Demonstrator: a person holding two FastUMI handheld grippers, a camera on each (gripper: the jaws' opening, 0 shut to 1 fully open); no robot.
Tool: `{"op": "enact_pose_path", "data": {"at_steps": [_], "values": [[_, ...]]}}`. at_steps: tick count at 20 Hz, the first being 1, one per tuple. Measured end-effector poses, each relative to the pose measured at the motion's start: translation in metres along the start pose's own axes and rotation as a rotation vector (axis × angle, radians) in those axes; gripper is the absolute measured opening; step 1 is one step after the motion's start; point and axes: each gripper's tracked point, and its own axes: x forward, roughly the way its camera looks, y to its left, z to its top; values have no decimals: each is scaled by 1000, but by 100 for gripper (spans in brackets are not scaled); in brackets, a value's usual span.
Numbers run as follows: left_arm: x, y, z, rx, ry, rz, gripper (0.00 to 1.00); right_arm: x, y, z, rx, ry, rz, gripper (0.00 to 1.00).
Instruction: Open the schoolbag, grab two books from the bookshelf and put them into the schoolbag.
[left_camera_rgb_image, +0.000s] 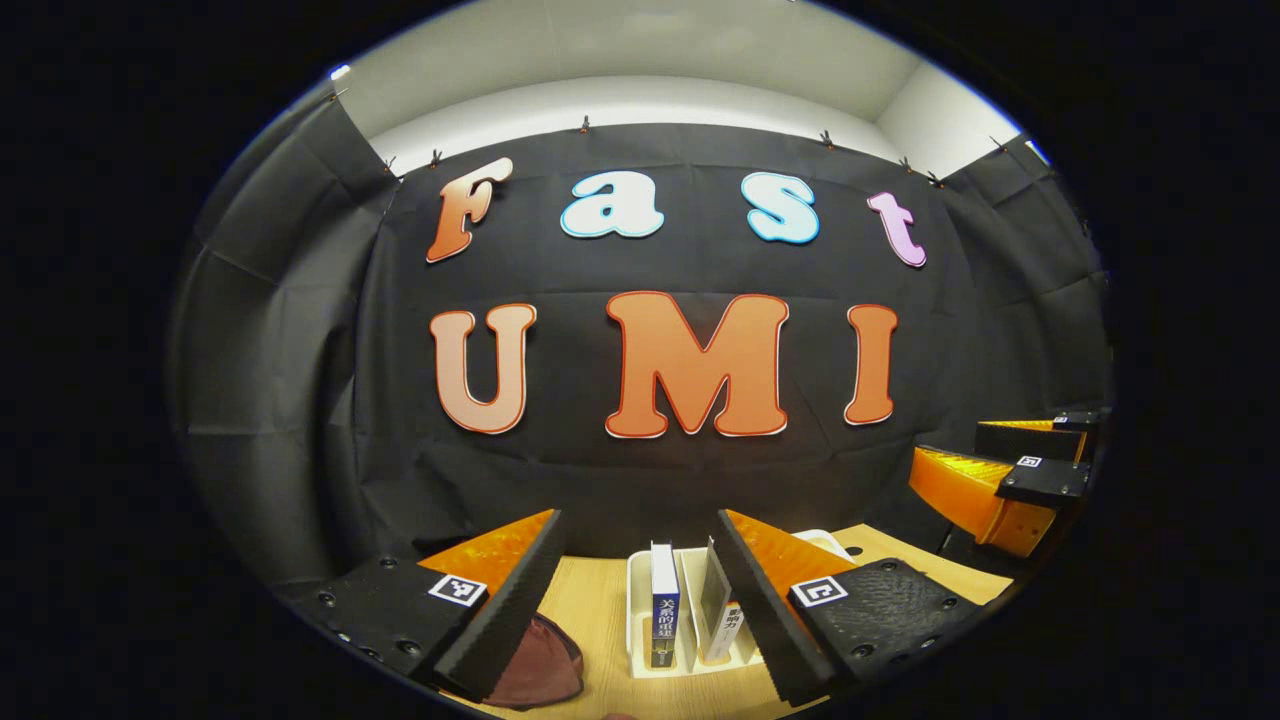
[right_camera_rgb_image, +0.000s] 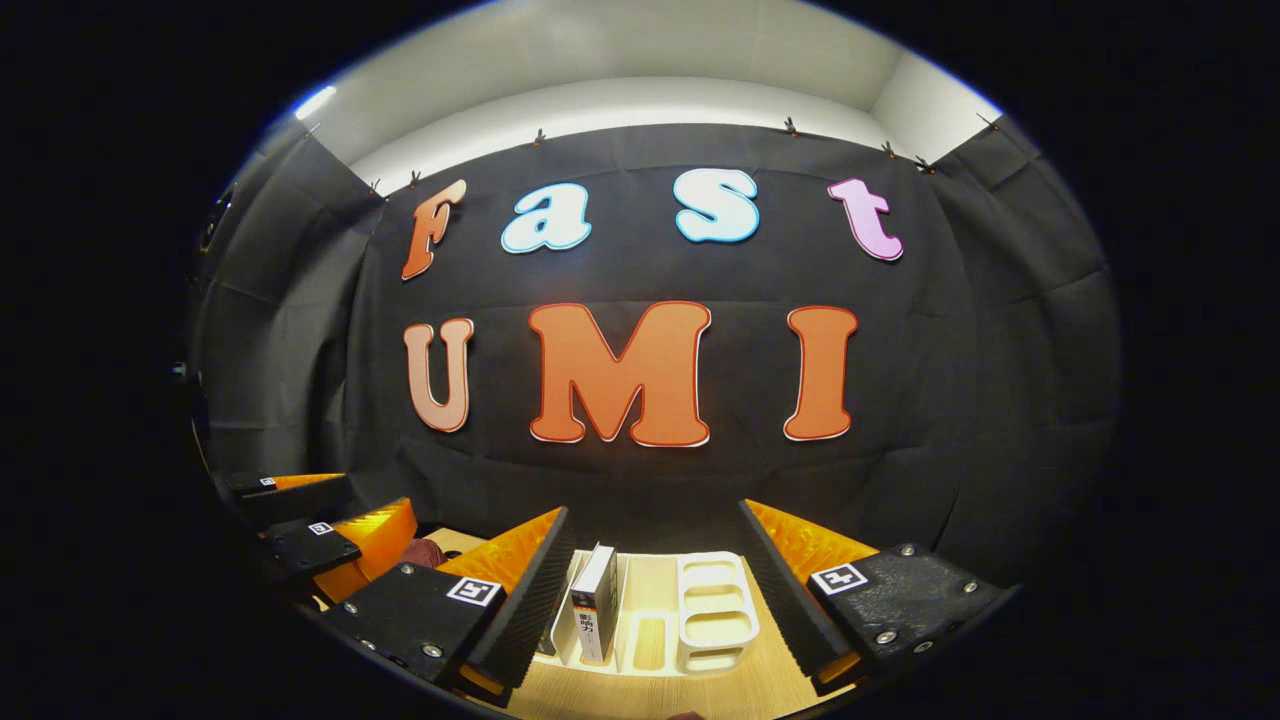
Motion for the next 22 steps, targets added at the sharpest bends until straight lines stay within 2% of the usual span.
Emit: {"op": "enact_pose_path", "data": {"at_steps": [1,6,19,22], "values": [[1,-1,1,4,0,4,94,2,-1,-1,7,5,2,97],[1,-1,5,0,-43,13,94,4,-3,0,0,3,-8,96],[3,4,-3,2,-21,37,94,7,1,-4,-4,18,7,97],[1,6,4,-12,-51,35,93,4,0,-4,-4,17,-1,97]]}}
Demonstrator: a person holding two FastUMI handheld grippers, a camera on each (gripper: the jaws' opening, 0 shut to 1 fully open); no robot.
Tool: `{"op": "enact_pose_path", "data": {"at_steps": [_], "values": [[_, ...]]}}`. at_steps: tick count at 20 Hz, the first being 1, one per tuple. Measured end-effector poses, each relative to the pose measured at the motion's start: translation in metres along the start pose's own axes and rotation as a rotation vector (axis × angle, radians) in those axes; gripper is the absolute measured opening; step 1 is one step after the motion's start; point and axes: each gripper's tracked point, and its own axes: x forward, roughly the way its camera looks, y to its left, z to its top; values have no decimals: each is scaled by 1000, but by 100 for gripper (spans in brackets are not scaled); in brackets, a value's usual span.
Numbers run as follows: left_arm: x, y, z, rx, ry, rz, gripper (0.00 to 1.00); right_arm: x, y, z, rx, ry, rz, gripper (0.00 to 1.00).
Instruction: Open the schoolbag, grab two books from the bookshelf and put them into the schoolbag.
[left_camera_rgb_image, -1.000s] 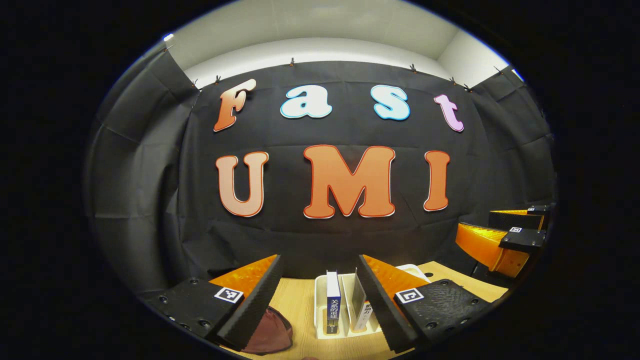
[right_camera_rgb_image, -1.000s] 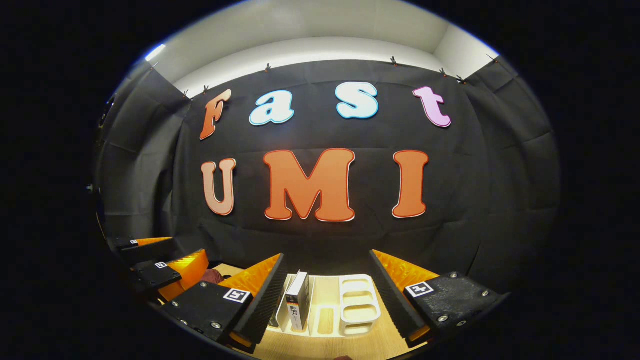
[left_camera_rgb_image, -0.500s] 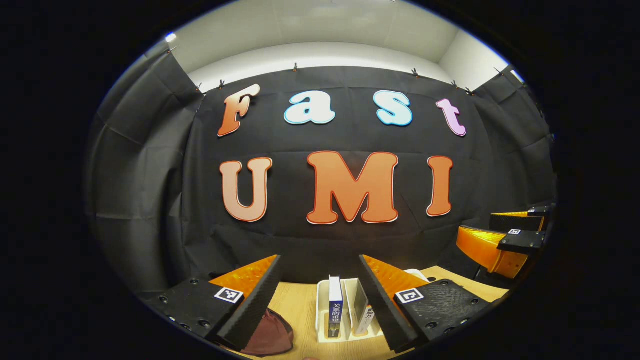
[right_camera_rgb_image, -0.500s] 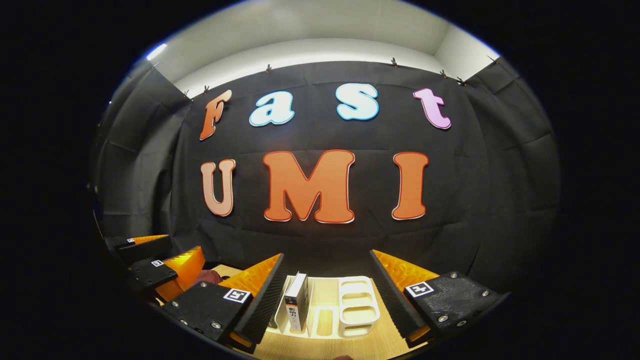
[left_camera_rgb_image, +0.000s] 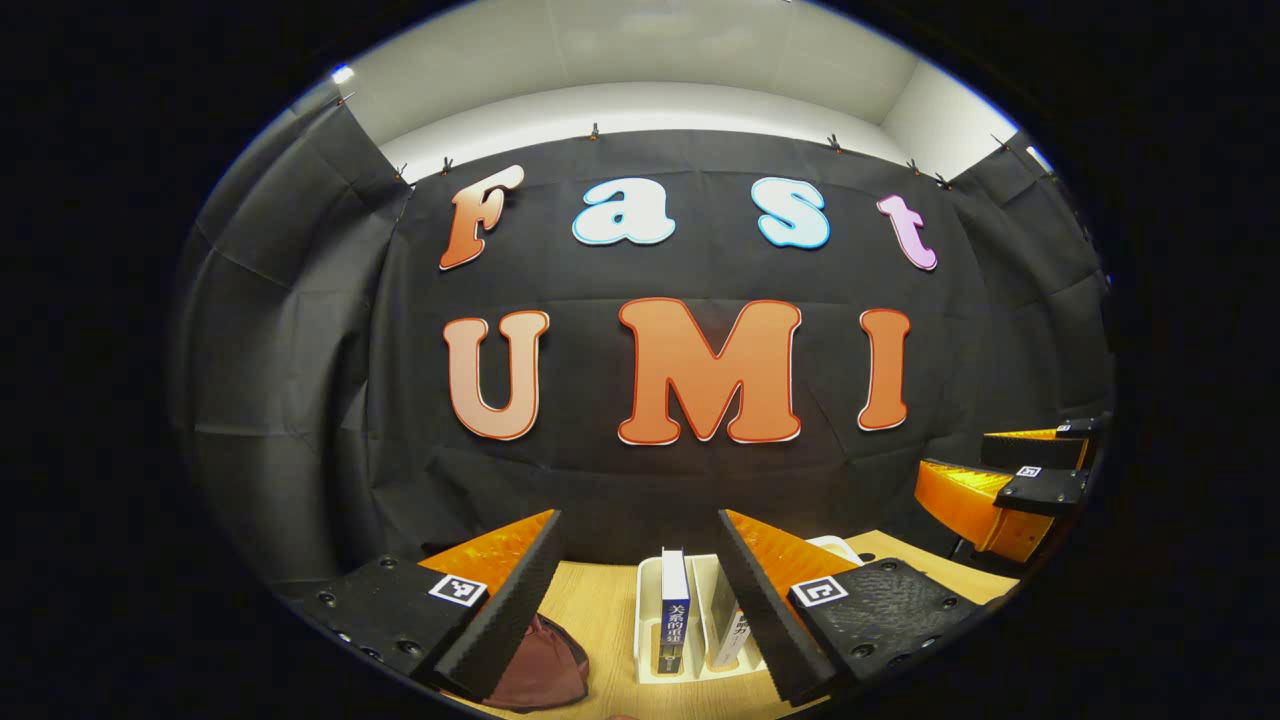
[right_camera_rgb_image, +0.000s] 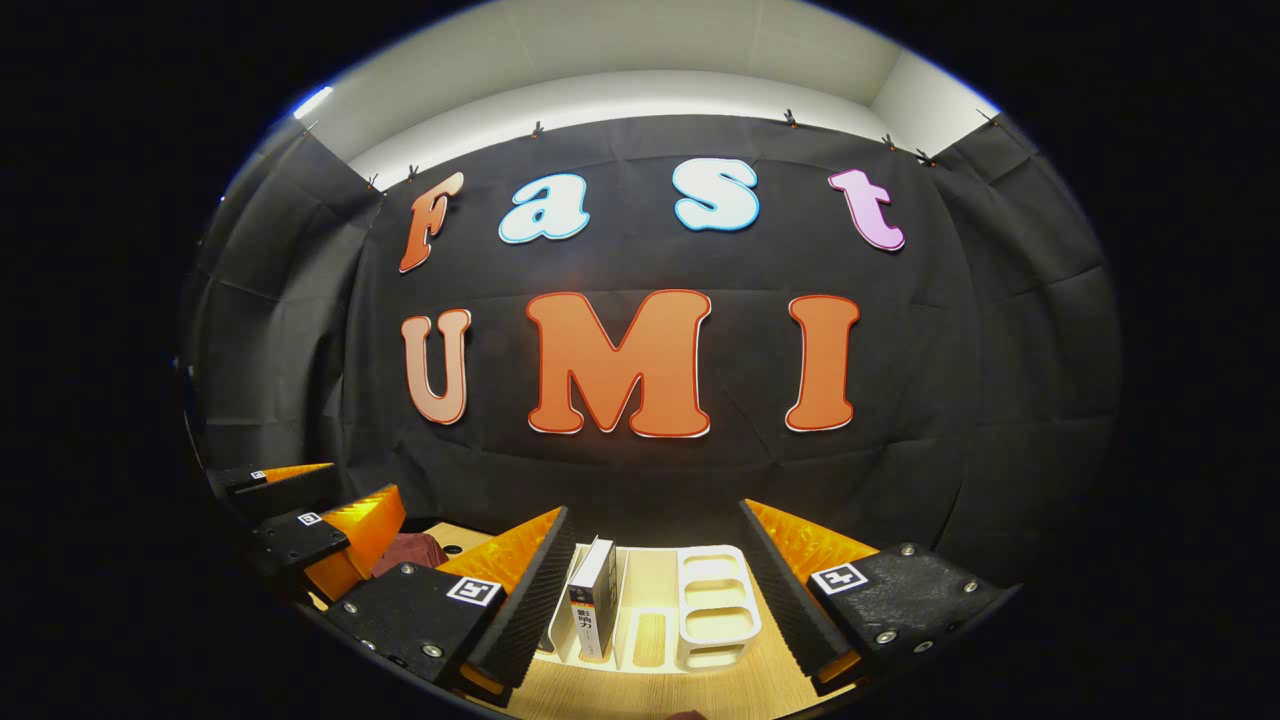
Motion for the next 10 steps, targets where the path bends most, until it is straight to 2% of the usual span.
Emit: {"op": "enact_pose_path", "data": {"at_steps": [10], "values": [[-4,4,-11,16,17,1,94,1,-1,-4,-3,18,-4,97]]}}
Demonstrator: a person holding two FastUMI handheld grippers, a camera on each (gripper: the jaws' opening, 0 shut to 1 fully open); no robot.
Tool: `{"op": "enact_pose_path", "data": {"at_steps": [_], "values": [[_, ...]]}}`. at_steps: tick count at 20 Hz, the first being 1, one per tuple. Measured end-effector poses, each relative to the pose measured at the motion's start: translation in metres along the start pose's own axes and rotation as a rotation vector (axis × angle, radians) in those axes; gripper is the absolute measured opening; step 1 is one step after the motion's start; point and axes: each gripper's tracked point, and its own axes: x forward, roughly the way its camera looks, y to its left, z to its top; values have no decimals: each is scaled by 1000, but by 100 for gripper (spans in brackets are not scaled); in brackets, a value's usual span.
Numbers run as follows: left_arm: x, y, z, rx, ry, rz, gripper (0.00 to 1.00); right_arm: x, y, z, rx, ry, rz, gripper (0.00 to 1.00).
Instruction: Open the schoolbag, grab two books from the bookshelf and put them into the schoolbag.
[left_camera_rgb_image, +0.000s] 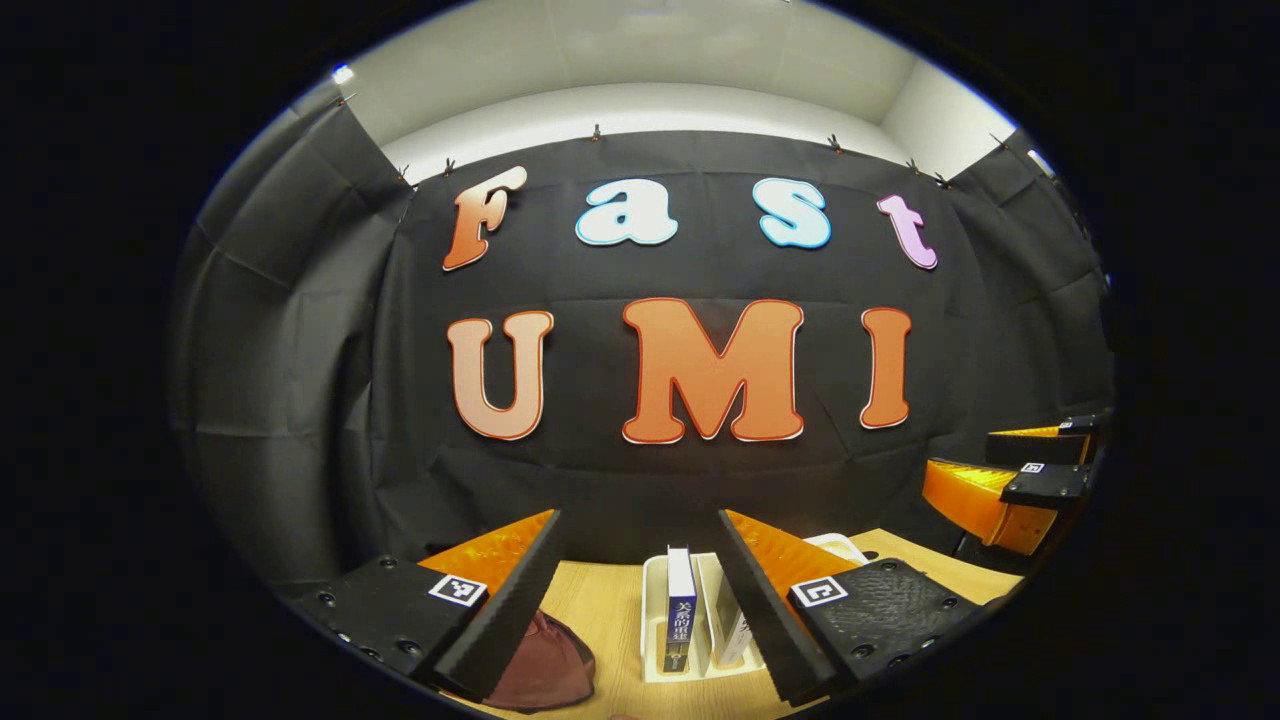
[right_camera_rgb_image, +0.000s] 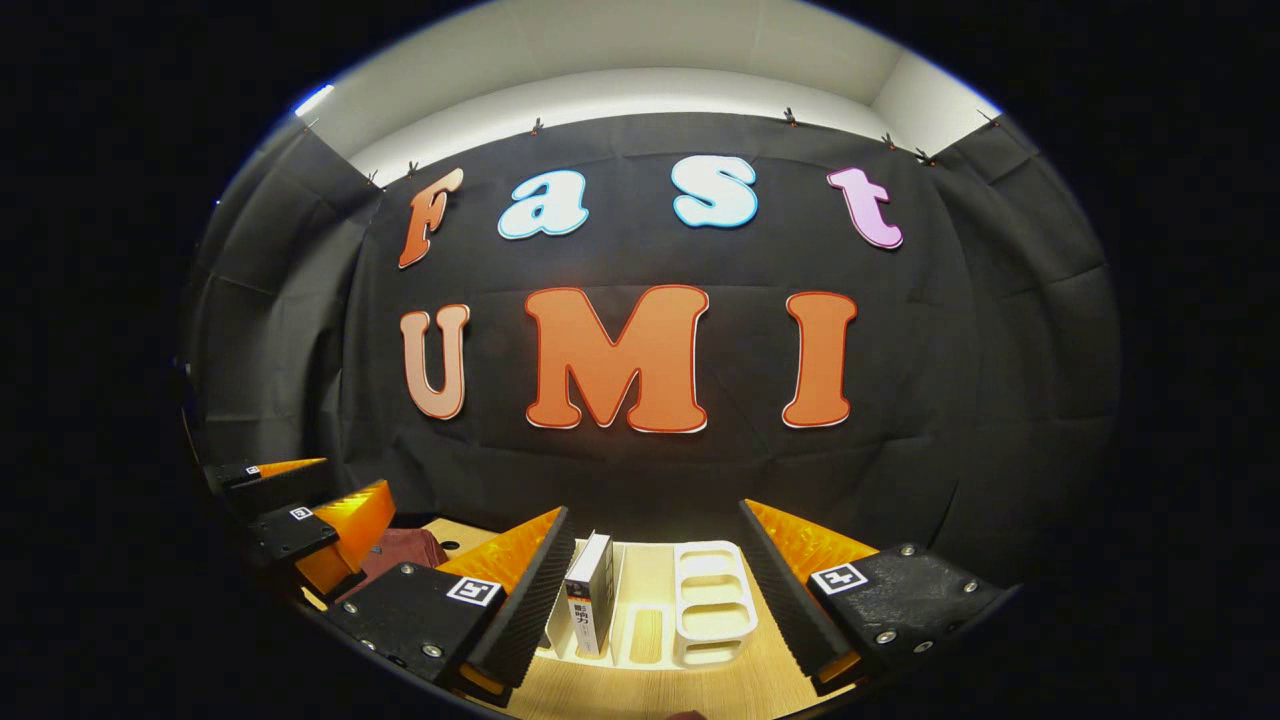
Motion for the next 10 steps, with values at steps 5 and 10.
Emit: {"op": "enact_pose_path", "data": {"at_steps": [5,10], "values": [[0,9,-14,43,28,7,95,0,-3,-3,6,13,-9,97],[-3,29,-47,149,87,21,94,-4,-8,-11,5,22,-19,97]]}}
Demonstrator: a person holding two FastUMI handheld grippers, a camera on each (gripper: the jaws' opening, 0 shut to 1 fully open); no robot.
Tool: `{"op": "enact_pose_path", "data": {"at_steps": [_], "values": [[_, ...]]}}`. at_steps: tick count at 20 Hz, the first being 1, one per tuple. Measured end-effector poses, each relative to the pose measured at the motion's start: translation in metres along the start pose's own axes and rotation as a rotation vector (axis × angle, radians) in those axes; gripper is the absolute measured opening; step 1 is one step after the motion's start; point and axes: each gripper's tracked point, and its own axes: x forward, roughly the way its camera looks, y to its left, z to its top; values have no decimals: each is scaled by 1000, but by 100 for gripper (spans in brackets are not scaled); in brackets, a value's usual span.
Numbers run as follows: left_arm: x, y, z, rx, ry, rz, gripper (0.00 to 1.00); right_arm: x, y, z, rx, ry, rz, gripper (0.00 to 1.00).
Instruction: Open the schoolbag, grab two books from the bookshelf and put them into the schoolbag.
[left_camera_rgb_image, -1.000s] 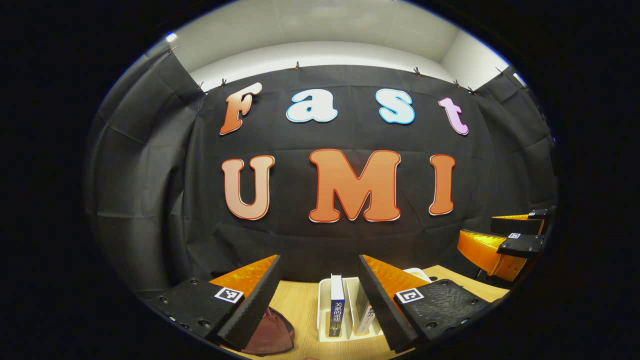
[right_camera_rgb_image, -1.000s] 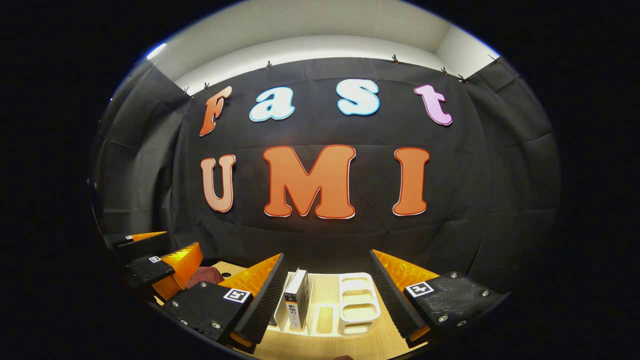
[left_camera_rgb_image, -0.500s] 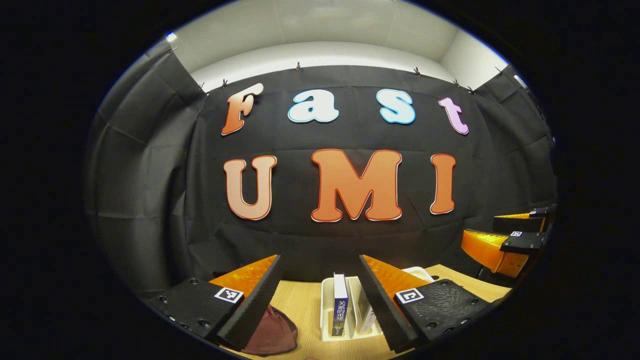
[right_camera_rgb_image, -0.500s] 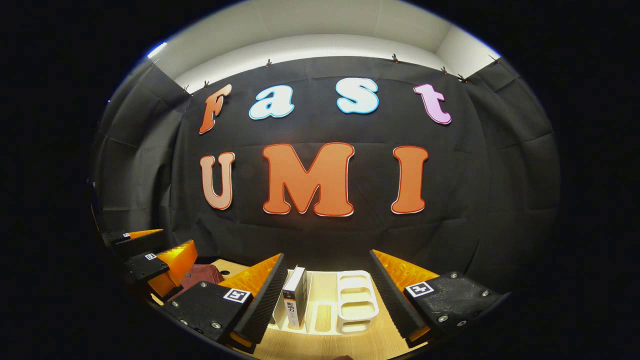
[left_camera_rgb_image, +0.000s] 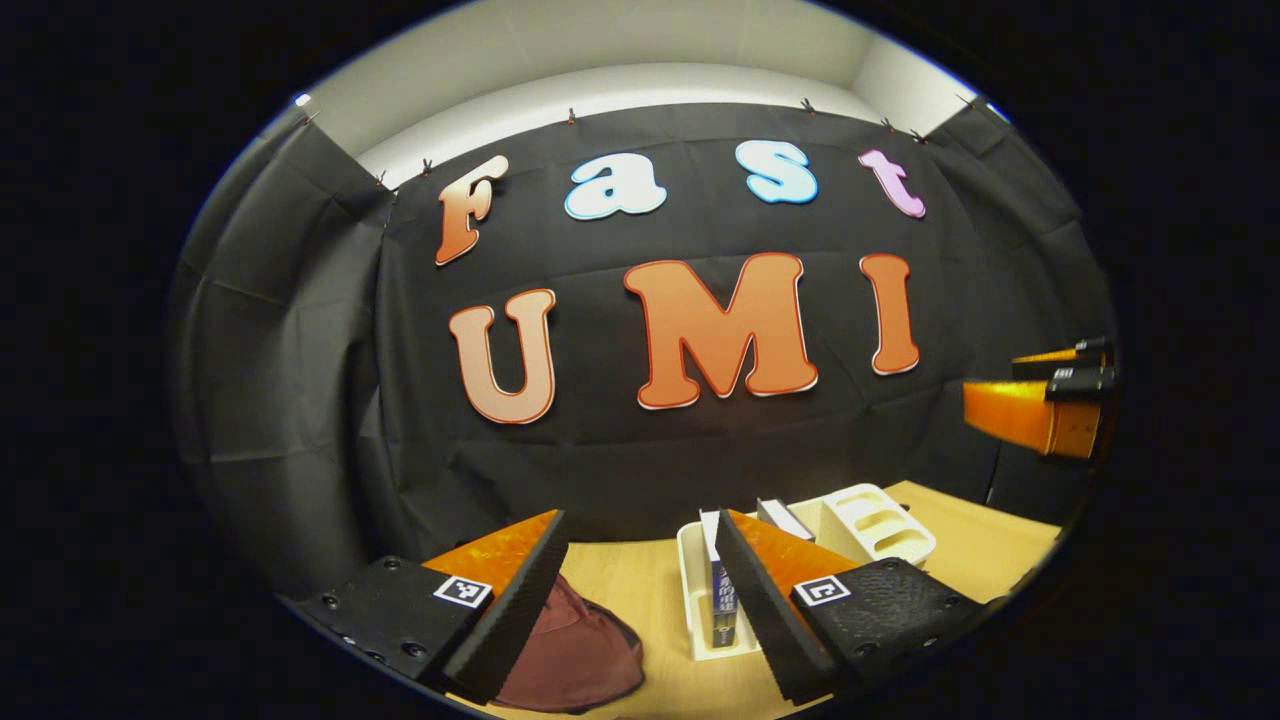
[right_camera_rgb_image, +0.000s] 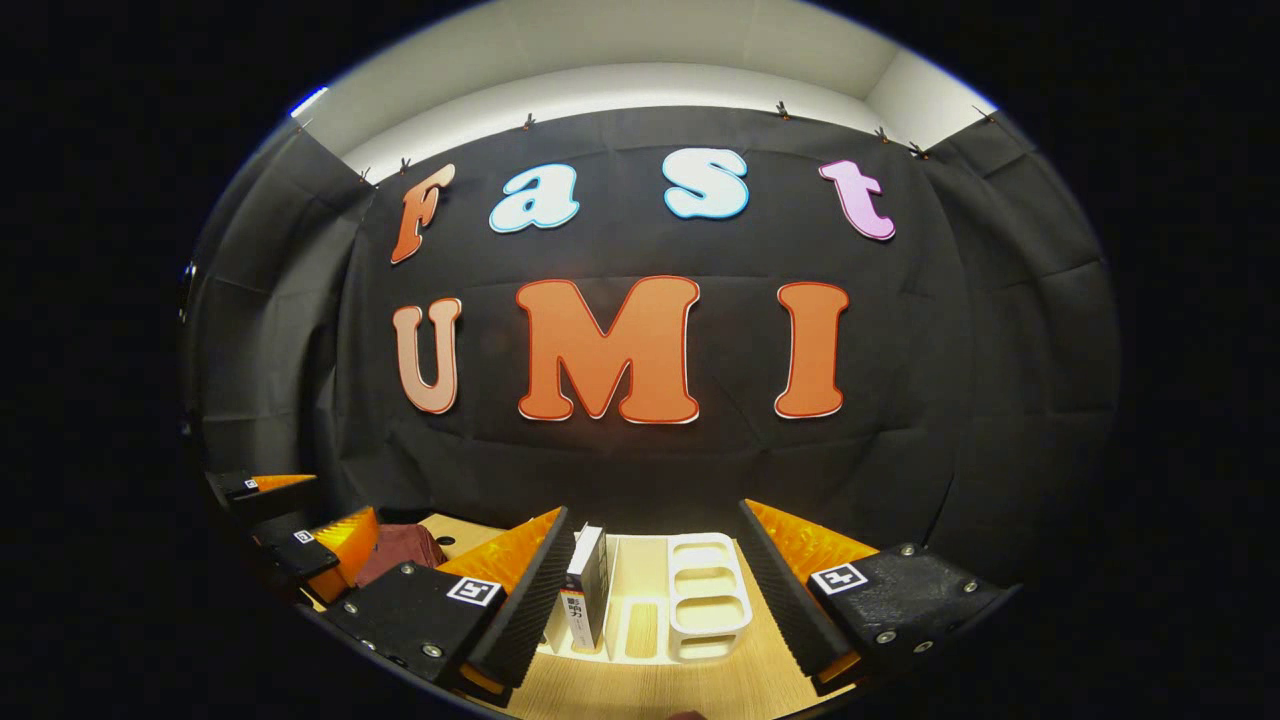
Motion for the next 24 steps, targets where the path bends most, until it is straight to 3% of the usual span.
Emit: {"op": "enact_pose_path", "data": {"at_steps": [2,4,13,24], "values": [[2,6,-19,68,28,1,99,-3,-1,-4,-5,5,2,97],[6,11,-42,136,68,-1,95,-1,-1,-7,-9,15,1,97],[-4,15,-131,350,226,-64,96,0,-10,-22,-17,48,-13,97],[-25,33,-272,635,538,-125,97,1,-29,-38,-28,85,-53,97]]}}
